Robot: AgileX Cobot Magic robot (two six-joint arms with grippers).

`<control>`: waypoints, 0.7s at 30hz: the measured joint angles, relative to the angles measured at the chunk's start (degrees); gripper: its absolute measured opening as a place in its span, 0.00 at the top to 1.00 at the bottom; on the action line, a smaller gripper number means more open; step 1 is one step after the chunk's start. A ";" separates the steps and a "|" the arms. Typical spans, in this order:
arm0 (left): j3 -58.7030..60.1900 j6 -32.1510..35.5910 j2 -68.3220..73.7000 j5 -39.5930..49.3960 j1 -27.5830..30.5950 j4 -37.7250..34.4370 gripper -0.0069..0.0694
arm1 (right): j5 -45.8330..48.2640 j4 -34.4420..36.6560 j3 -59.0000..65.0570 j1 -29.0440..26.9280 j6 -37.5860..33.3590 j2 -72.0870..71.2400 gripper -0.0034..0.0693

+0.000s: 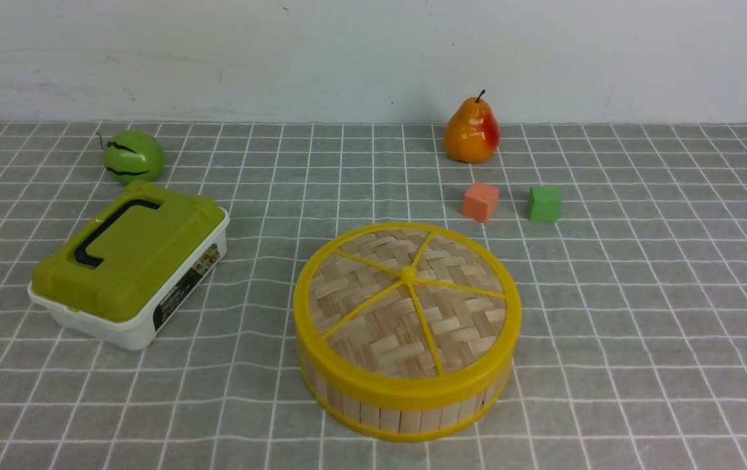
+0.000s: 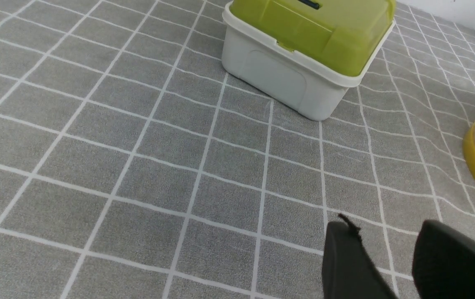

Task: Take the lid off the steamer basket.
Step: Use the right arm to lift the lid of the steamer

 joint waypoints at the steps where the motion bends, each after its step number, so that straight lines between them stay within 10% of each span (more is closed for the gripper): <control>1: 0.00 0.00 0.00 0.00 0.00 0.00 0.60 | 1.60 0.19 -2.05 0.40 -0.91 2.26 0.98; 21: 0.00 0.00 0.00 0.00 0.00 0.00 0.60 | 7.99 -17.67 -45.17 30.29 11.98 53.09 0.86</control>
